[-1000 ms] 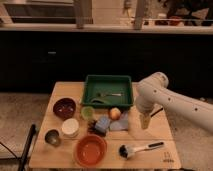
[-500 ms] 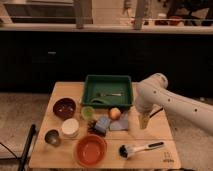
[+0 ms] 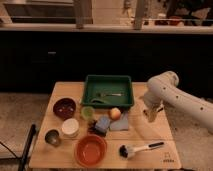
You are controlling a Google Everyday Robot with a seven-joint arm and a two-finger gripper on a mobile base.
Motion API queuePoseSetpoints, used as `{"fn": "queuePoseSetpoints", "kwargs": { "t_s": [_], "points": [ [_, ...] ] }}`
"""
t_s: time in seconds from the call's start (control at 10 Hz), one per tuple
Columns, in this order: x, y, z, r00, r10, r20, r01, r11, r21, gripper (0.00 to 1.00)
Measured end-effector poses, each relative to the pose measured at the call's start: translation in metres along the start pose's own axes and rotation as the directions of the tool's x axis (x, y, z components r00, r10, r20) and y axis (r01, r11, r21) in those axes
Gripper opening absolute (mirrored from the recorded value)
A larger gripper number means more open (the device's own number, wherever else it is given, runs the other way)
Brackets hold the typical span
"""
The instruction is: Place eraser in red bowl
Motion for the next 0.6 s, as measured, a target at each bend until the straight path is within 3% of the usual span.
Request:
{"fn": "queuePoseSetpoints", "kwargs": {
  "t_s": [0.3,0.6],
  "points": [
    [0.02,-0.004,0.014,0.997,-0.068,-0.033,0.068,0.998,-0.005,0.8],
    [0.038,-0.006,0.031,0.995,-0.086,-0.043,0.087,0.996,0.033,0.8]
  ]
}}
